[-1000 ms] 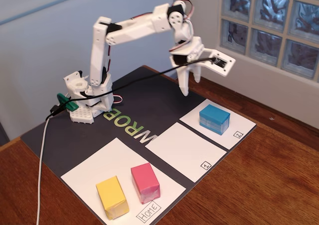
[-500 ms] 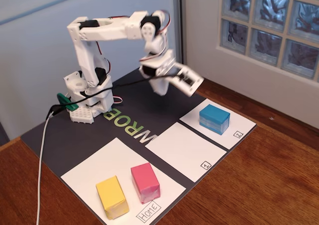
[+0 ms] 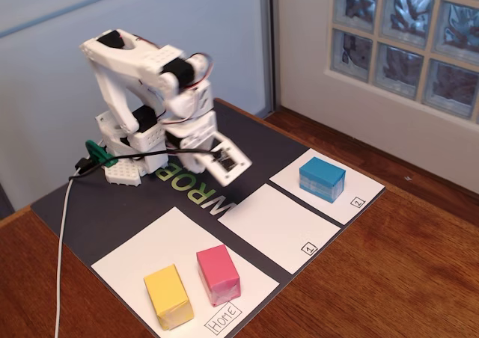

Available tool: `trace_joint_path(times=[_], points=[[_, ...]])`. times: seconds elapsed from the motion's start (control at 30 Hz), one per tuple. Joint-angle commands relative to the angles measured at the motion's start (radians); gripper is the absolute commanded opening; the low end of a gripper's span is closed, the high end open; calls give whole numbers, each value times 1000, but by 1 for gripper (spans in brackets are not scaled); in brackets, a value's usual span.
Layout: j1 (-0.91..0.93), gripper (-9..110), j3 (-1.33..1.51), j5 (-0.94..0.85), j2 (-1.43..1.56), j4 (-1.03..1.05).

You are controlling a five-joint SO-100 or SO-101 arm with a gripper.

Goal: Move box blue to zone 2

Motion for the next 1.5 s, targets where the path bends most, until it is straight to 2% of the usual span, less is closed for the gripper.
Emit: trace_joint_path(times=[0.0,0.27,0.8,0.97,1.17,1.47], points=[[72,0,100,-43,124,-12],[109,0,330,-98,434,-17],[129,1,641,-170,762,-66],[123,1,767,-172,922,-9],[46,1,776,-114,1017,43],[103,1,776,-129,1178,123]])
